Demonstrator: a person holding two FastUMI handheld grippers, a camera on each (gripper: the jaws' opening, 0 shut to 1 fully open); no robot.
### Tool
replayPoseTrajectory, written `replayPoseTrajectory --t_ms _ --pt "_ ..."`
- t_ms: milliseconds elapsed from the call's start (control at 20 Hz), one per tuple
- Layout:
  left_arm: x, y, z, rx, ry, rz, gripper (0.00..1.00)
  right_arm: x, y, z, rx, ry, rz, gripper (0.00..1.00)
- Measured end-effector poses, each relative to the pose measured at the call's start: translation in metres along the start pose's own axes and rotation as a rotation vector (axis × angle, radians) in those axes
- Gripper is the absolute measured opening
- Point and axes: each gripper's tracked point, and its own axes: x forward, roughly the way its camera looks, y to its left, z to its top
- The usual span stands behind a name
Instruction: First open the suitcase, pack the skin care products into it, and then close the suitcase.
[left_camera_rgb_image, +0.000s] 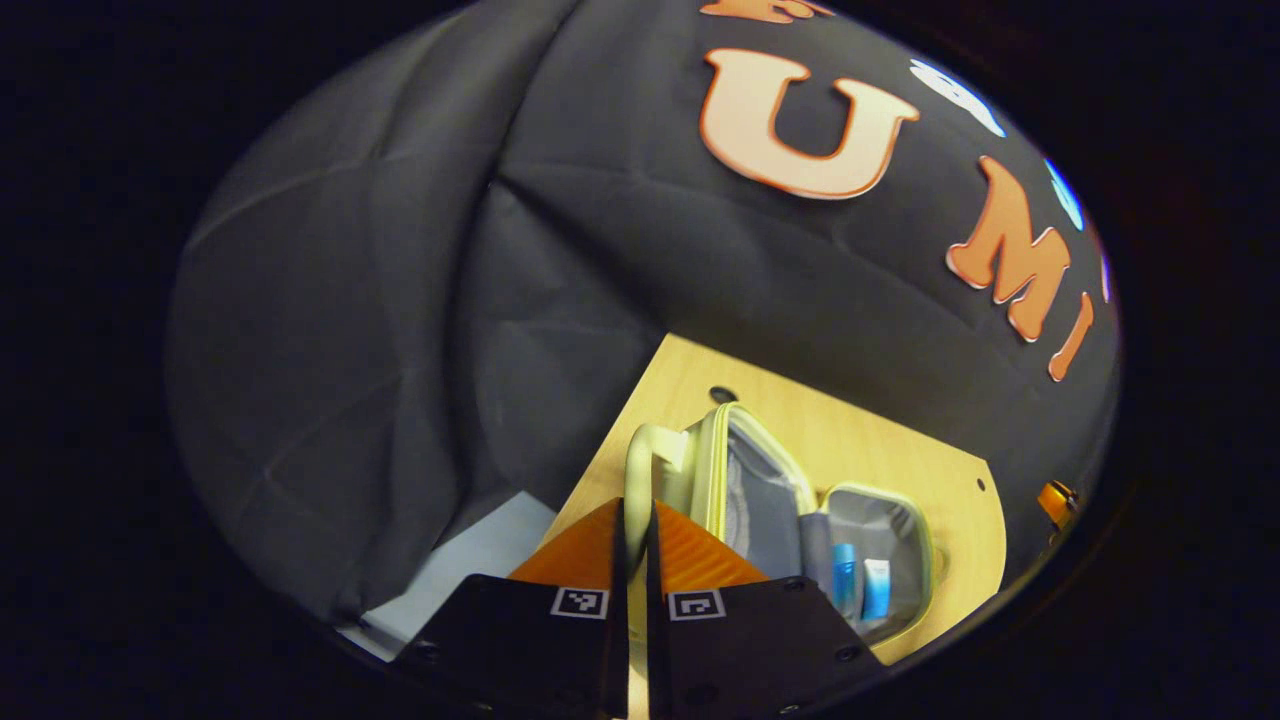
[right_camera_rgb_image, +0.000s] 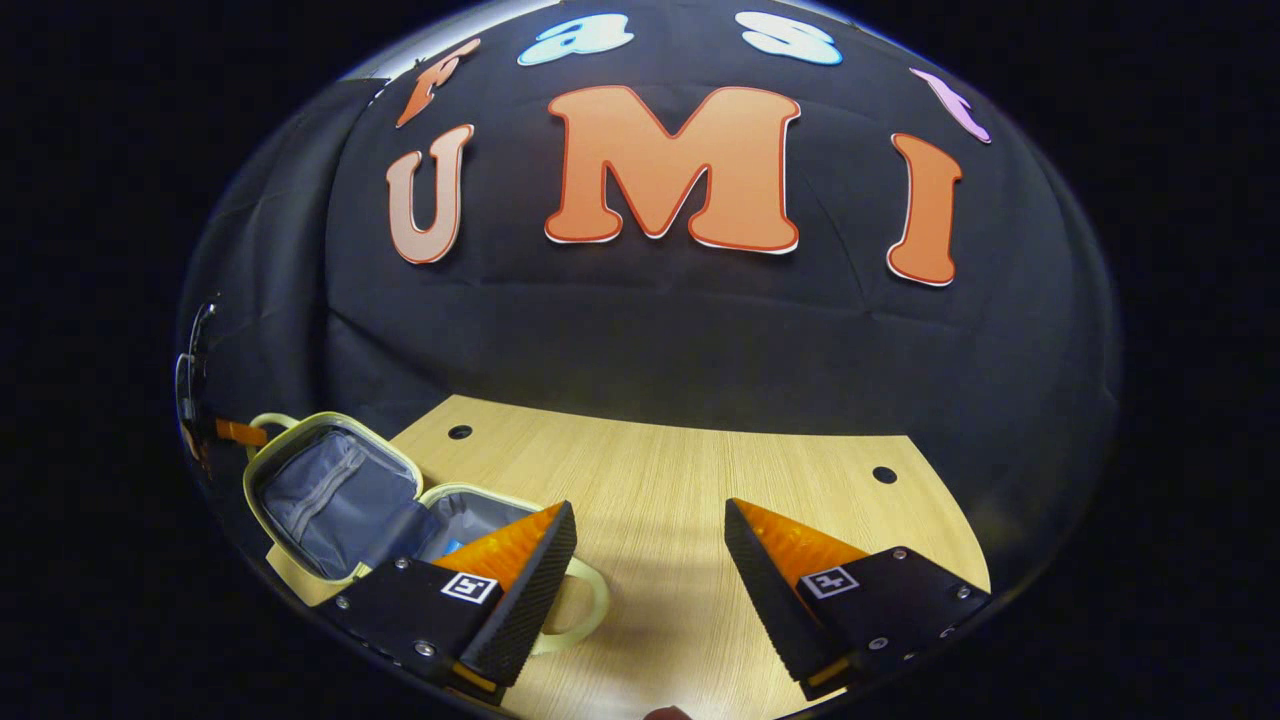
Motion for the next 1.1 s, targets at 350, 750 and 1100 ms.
replayPoseTrajectory --t_ms 350,750,1100 --pt "-0.05 -0.106 0.036 0.092 -0.104 -0.097 0.07 -0.007 -0.021 0.008 -0.049 -0.053 0.038 0.95" --pt "-0.076 -0.221 0.034 0.166 -0.138 -0.215 0.07 -0.018 -0.044 -0.001 -0.068 -0.065 0.065 0.95" --pt "-0.074 -0.305 0.005 0.126 -0.132 -0.344 0.08 -0.026 -0.069 -0.014 -0.044 -0.06 0.071 0.95"
